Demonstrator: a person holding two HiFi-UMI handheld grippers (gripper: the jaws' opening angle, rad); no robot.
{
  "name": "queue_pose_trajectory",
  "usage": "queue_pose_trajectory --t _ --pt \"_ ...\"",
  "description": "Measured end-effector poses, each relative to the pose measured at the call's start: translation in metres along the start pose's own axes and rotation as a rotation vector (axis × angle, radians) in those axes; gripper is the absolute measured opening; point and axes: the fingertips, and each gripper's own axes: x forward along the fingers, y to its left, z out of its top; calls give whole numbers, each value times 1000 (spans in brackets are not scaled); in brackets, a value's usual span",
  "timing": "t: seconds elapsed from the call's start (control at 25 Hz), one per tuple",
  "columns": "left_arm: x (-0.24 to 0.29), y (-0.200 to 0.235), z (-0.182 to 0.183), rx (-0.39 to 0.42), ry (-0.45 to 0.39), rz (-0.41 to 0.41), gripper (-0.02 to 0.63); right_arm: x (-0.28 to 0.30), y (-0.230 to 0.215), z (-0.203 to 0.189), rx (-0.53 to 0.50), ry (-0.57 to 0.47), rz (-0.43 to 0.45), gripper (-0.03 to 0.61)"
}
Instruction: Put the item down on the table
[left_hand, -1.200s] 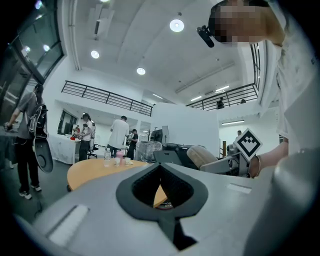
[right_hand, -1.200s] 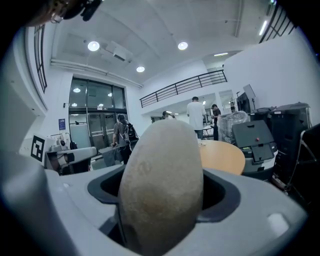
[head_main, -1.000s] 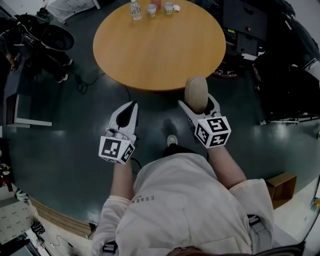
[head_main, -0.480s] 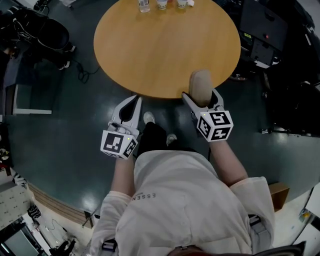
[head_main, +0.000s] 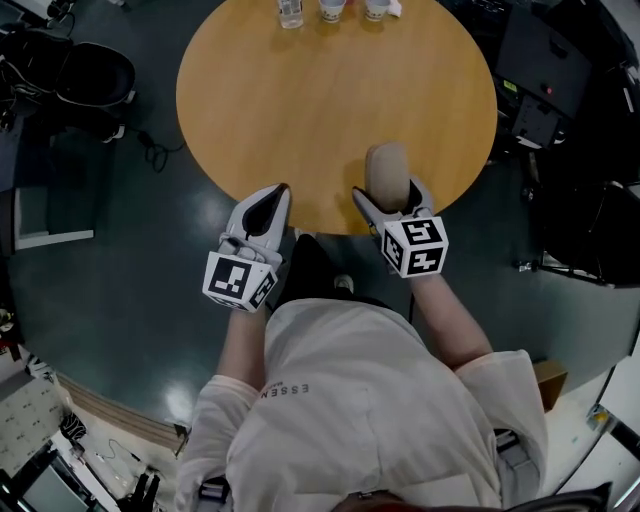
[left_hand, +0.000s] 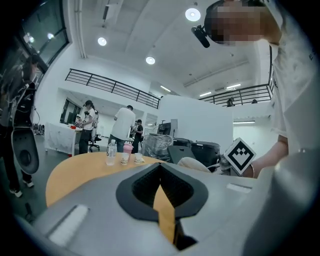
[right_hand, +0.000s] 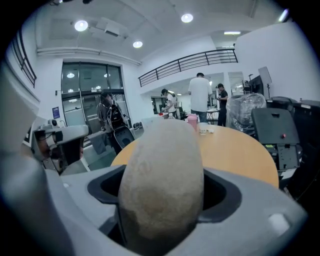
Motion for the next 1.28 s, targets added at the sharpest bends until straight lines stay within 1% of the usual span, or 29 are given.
queue_pose_trajectory --t 0.2,0.32,0.44,0.6,0.72,0.84,1.0,1.12,1.2,1.28 --pt "33 33 -10 -4 35 -48 17 63 -4 -7 -15 102 10 405" --pt "46 51 -19 6 77 -68 17 100 -3 -18 -66 155 15 405" --pt "54 68 -30 -6 101 -75 17 131 -5 -34 -115 216 15 405" --pt "62 86 -47 -20 141 -82 17 158 -10 -58 -92 316 19 405" --pt "64 100 -56 -31 179 -68 17 172 -13 -74 -61 378 20 405" --pt "66 105 -60 -35 179 -73 17 180 -16 -83 -50 423 12 407" --pt "72 107 -66 -40 198 -63 17 182 -16 -83 -72 428 4 407" --pt "75 105 -69 -35 203 -73 17 180 -11 -81 -59 415 15 410" --pt "79 102 -64 -25 188 -85 17 177 -13 -73 -49 382 11 419" --pt "83 100 -59 -14 174 -85 17 171 -17 -56 -38 326 3 420"
